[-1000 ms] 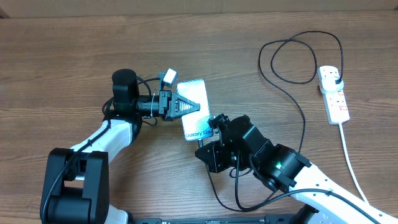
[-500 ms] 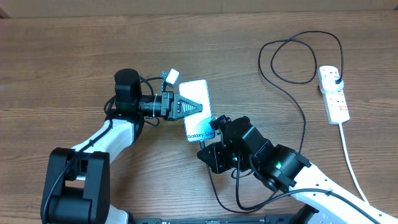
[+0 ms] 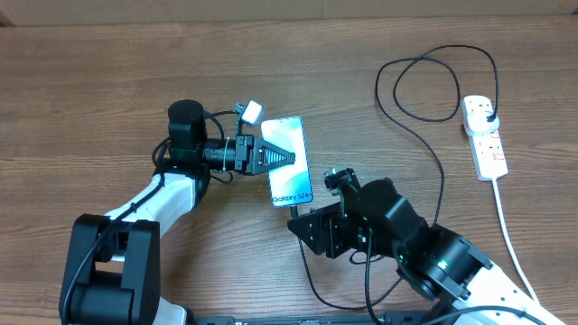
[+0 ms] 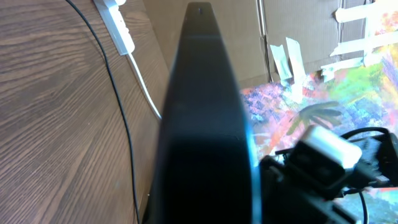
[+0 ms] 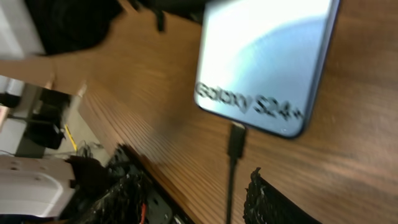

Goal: Plug charger to phone and switch on socket
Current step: 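Open the right gripper and pull it back from the plugged phone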

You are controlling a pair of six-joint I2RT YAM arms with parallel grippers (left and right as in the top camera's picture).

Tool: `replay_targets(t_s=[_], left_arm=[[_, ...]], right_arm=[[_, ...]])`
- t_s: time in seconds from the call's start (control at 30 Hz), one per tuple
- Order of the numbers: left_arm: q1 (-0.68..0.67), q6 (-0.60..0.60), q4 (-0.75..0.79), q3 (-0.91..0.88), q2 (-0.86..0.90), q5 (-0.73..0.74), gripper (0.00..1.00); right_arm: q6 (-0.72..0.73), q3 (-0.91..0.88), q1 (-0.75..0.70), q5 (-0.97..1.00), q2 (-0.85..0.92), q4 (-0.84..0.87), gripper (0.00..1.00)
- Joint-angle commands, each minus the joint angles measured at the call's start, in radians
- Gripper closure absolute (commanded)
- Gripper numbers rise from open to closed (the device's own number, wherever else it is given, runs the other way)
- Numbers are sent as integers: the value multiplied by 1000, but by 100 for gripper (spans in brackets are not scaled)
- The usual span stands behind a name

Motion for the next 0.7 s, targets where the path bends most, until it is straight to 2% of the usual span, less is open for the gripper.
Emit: replay_targets(t_s=[0.0, 0.23, 0.3, 0.47, 0.67], left_arm=[[-6, 36, 4, -4, -4, -5, 96], [-6, 37, -2, -4, -4, -8, 96], [-6, 37, -2, -4, -4, -16, 96], [-6, 37, -2, -4, -4, -33, 96], [-6, 37, -7, -4, -4, -30, 96]], right_arm=[[6, 16, 13, 80, 1, 21, 46], [81, 16, 122, 271, 67, -9, 46], [115, 16, 166, 351, 74, -20, 49], [118, 16, 223, 428, 95, -19, 55], [134, 16, 242, 476, 180, -19, 57]])
